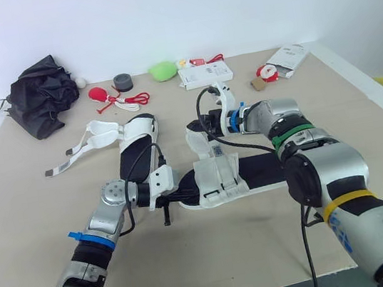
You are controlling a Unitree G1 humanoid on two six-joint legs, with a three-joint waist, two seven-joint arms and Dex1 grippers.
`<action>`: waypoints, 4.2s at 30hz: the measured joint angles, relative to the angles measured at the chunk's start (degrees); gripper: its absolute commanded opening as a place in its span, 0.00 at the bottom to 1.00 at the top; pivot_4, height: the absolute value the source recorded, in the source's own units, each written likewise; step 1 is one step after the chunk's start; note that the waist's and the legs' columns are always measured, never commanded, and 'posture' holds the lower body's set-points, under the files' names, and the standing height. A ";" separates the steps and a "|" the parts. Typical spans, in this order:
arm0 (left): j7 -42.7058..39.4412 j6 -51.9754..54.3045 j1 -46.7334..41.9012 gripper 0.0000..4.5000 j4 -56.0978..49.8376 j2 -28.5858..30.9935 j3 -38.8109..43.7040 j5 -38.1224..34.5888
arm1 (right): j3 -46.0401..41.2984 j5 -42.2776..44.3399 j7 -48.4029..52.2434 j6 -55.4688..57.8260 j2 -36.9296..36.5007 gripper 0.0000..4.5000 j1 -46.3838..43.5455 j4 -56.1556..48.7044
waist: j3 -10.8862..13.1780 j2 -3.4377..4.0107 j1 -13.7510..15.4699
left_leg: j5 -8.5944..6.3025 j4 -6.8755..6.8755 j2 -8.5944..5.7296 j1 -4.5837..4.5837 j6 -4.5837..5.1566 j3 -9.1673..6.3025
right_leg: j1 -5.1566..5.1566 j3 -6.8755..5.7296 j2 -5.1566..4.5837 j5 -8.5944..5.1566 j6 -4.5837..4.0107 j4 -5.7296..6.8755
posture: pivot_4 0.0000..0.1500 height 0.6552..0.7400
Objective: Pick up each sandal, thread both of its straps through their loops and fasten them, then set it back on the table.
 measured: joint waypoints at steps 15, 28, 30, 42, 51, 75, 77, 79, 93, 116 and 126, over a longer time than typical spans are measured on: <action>-0.68 -0.01 -0.89 0.00 1.23 -0.55 -0.22 0.00 | 11.80 -1.09 16.79 -7.65 -6.94 0.01 24.93 -51.36 | -0.01 0.00 0.48 | -0.03 0.05 0.00 0.02 -0.06 -0.11 | 0.07 0.04 -0.14 -0.07 0.12 0.02 | 1.00 1.00; -1.21 -0.61 -1.66 0.00 2.91 -1.14 -0.20 0.03 | 16.06 -5.37 9.89 -20.33 -14.70 0.01 48.99 -87.56 | -0.04 -0.07 0.71 | -0.03 0.12 -0.07 0.06 -0.11 -0.07 | 0.10 -0.07 -0.22 -0.32 0.55 0.02 | 1.00 1.00; -1.17 -0.62 -1.72 0.00 3.02 -1.19 -0.22 0.03 | 17.28 -8.19 9.09 -25.77 -16.50 0.01 50.90 -88.64 | -0.04 -0.08 0.71 | -0.03 0.12 -0.08 0.07 -0.11 -0.07 | 0.11 -0.09 -0.10 -0.32 0.59 0.01 | 1.00 1.00; -1.16 -1.25 -2.22 0.00 4.85 -1.74 -0.41 0.09 | 26.85 -45.10 -15.24 -82.53 -26.46 0.08 51.37 -69.68 | -0.29 -0.49 0.74 | -0.03 0.13 -0.10 0.38 -0.12 -0.05 | 0.38 -0.02 -0.02 -0.60 0.47 0.01 | 1.00 1.00; -1.08 -1.25 -2.05 0.00 5.08 -1.69 -0.99 0.18 | 27.42 -31.73 -8.33 -78.19 -30.00 0.73 52.76 -71.89 | -0.50 -0.75 0.76 | -0.27 0.11 -0.10 0.97 -0.11 -0.20 | 1.01 -0.08 -0.41 -0.83 0.22 -0.03 | 1.00 1.00; -2.94 -1.86 -3.11 0.00 5.76 -1.78 -1.23 -0.17 | 19.86 36.33 -11.12 45.78 -22.62 0.98 22.30 -79.67 | -0.57 -0.25 0.80 | -0.34 0.06 0.09 0.30 -0.25 -0.32 | 0.62 -1.22 -1.04 -0.66 -0.76 -0.04 | 1.00 1.00; -2.70 -1.88 -2.98 0.00 5.50 -1.84 -1.21 -0.18 | 20.11 36.84 -12.24 52.87 -19.87 0.98 22.04 -78.38 | -0.56 -0.22 0.75 | -0.34 0.11 0.03 0.12 -0.22 -0.36 | 0.54 -1.29 -1.09 -0.50 -0.49 -0.04 | 1.00 1.00; -2.35 -1.87 -2.82 0.00 5.41 -1.83 -1.17 -0.18 | 19.91 36.93 -12.35 55.49 -18.52 0.98 21.48 -77.95 | -0.56 -0.22 0.73 | -0.32 0.12 0.01 0.12 -0.17 -0.36 | 0.54 -1.31 -1.07 -0.48 -0.38 -0.04 | 1.00 1.00; -1.11 -1.84 -1.43 0.00 3.91 -1.78 -1.04 -0.18 | 22.03 32.75 -12.00 57.08 -14.32 0.98 20.01 -72.04 | -0.56 -0.22 0.68 | -0.29 0.15 0.01 0.13 -0.14 -0.38 | 0.62 -1.53 -0.94 -0.59 -0.02 -0.04 | 1.00 1.00; -0.62 -1.45 -0.56 0.00 2.33 -1.34 -1.04 -0.18 | 24.40 28.90 -8.12 56.17 -13.87 0.01 19.34 -70.05 | -0.55 -0.21 0.62 | -0.32 0.11 0.01 0.11 -0.13 -0.41 | 0.59 -1.54 -0.95 -0.70 0.09 -0.04 | 1.00 1.00; -0.69 -1.40 -0.63 0.00 2.33 -1.33 -1.06 -0.18 | 18.88 28.58 -8.16 53.70 -12.73 0.01 20.31 -69.35 | -0.55 -0.21 0.61 | -0.32 0.11 0.01 0.10 -0.13 -0.41 | 0.59 -1.55 -0.95 -0.78 0.22 -0.04 | 1.00 1.00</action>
